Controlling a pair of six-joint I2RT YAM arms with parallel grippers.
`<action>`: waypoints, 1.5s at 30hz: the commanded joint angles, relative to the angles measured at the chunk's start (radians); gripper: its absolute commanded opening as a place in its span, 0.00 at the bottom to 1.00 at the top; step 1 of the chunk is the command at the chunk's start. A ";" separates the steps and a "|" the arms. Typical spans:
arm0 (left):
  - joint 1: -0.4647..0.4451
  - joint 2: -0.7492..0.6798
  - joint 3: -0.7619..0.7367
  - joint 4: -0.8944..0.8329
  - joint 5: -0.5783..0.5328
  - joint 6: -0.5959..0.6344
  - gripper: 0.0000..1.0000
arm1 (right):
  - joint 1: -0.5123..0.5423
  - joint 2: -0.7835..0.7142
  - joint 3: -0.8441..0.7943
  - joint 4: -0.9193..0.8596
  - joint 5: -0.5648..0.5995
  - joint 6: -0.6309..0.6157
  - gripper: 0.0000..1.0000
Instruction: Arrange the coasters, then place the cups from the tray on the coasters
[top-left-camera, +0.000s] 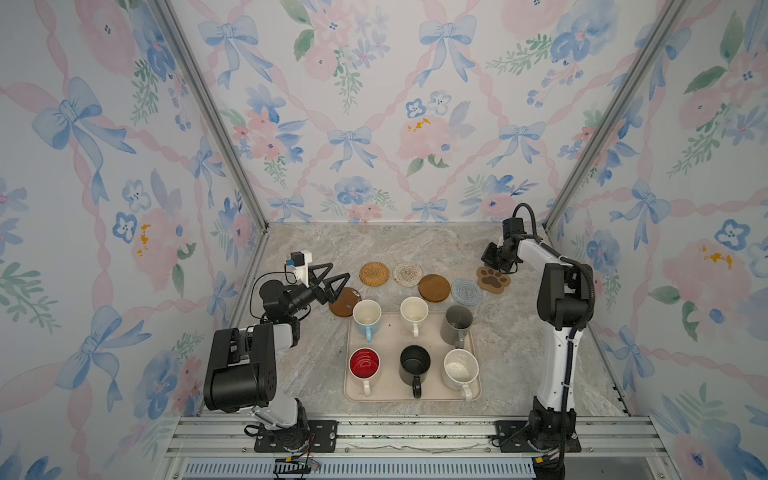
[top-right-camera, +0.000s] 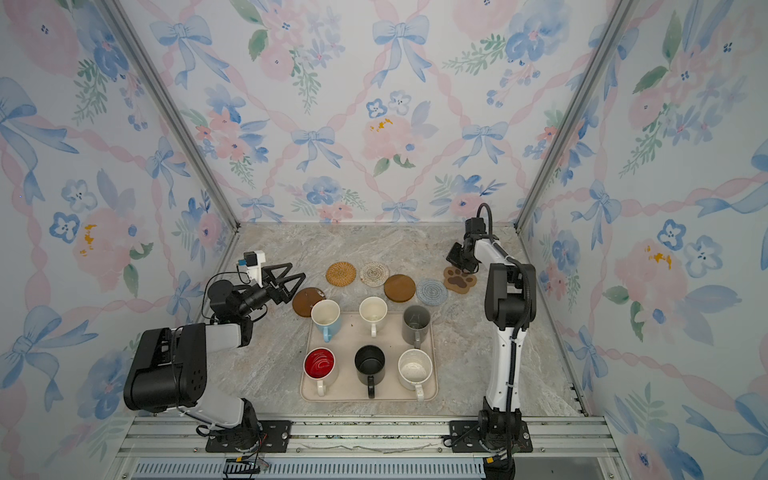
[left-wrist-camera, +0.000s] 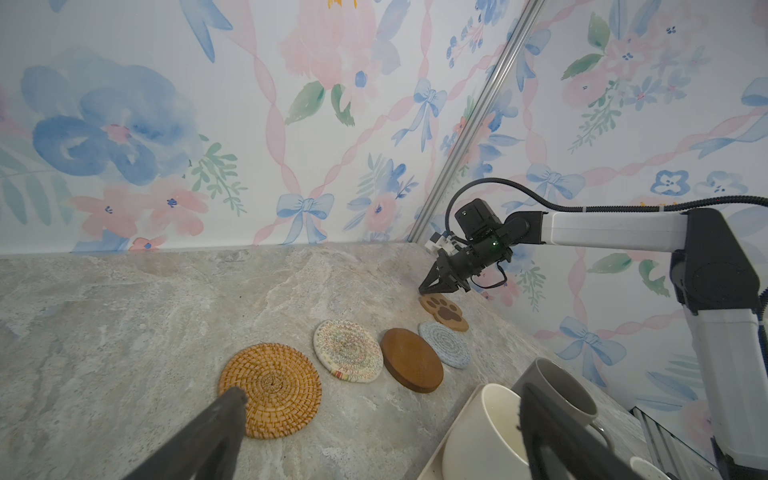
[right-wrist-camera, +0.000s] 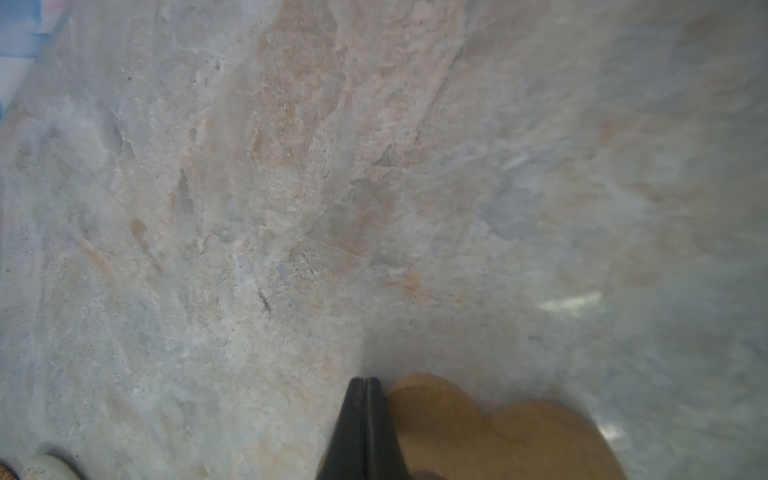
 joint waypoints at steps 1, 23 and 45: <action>0.007 0.020 -0.009 0.058 0.013 -0.028 0.98 | -0.014 -0.057 -0.045 -0.011 0.022 -0.024 0.00; 0.008 0.028 -0.024 0.067 -0.019 -0.012 0.98 | -0.014 -0.271 -0.294 0.031 0.004 -0.058 0.00; 0.008 0.034 -0.035 0.068 -0.056 0.016 0.98 | 0.010 -0.106 -0.073 -0.009 0.027 -0.062 0.00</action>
